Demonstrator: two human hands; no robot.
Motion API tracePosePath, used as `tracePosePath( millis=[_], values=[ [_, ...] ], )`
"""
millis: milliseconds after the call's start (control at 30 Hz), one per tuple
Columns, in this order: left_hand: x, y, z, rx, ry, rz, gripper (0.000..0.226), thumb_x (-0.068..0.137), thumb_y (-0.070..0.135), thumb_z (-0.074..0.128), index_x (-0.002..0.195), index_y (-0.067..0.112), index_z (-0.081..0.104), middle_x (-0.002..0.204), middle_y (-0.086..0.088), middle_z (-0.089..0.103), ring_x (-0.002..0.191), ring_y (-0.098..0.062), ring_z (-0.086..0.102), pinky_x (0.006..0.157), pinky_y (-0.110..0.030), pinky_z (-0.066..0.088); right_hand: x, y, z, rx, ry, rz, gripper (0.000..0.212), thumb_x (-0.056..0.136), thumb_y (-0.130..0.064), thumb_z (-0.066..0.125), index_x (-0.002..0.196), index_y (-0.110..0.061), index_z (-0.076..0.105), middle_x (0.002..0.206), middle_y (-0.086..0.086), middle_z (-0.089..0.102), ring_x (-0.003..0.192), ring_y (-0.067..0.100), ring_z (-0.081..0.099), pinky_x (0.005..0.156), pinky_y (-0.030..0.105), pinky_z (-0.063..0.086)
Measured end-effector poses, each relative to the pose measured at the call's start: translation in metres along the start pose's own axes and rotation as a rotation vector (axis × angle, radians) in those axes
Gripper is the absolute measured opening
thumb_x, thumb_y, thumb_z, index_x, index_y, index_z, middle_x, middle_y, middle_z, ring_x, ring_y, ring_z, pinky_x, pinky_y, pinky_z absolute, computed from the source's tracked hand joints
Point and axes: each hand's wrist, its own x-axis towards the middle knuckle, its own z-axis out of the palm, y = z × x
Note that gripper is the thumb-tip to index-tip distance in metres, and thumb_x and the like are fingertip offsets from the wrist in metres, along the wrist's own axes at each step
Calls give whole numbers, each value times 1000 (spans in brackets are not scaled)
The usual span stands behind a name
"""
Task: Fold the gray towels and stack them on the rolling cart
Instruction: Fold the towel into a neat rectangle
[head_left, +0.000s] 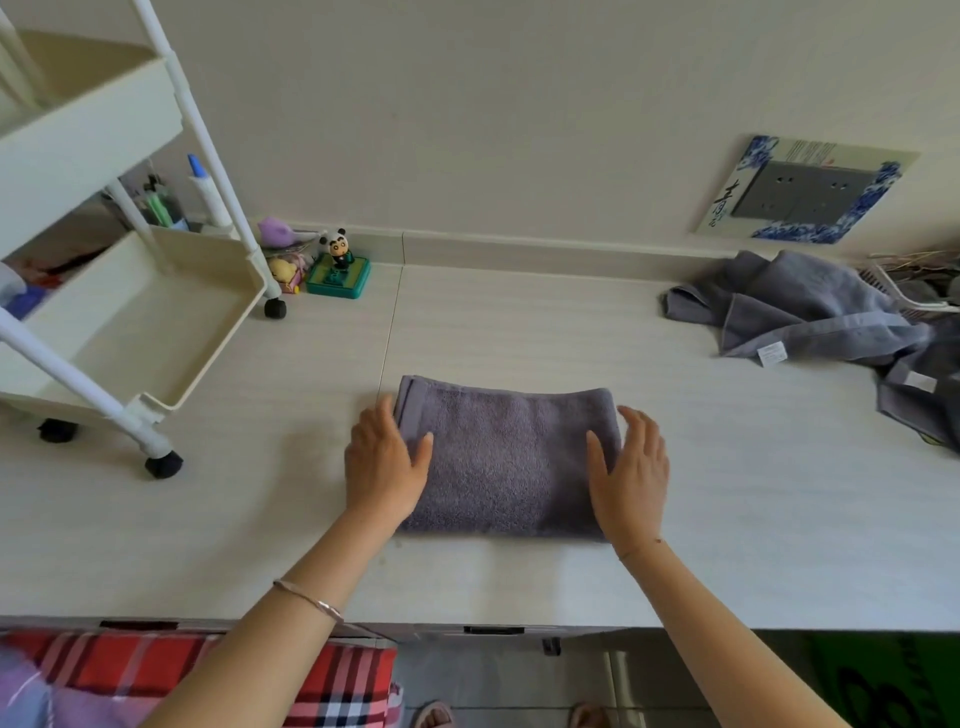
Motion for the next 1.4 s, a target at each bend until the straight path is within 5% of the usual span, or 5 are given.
tracePosePath(
  millis=[100,233,733,1100,1400],
  values=[
    [-4,36,10,126,32,395,57,93,41,25,141,14,41,147,-13,40,136,-36,35,111,-55,24,-12,-26,18,-65,-110,-239,48,97,-34,31,137,-15,48,146,5,42,137,23,34,114,35,20],
    [-5,62,39,321,-296,380,59,90,45,-9,148,34,-8,160,3,-4,146,-27,-12,111,-54,-14,-16,-40,46,-151,-346,-256,67,89,-41,4,148,-22,31,156,-1,23,146,19,13,118,35,0],
    [9,31,44,342,-311,193,65,87,63,-3,148,41,-6,159,-1,-14,143,-34,-20,110,-55,-17,6,7,35,-324,-303,-236,67,91,-59,16,148,-27,29,157,0,22,146,21,14,116,33,-2],
    [15,11,35,145,-329,-14,74,92,64,24,150,31,-8,158,-7,-16,145,-37,-8,118,-48,1,15,17,21,-90,-480,-92,69,91,-61,38,150,-32,17,159,-8,6,147,13,0,118,31,6],
    [1,-10,-12,-129,-348,-329,93,82,73,40,143,5,25,143,-16,39,128,-33,42,101,-42,38,23,28,-20,352,-539,505,74,80,-49,68,136,-8,40,125,7,56,107,20,56,90,30,44]
  ],
)
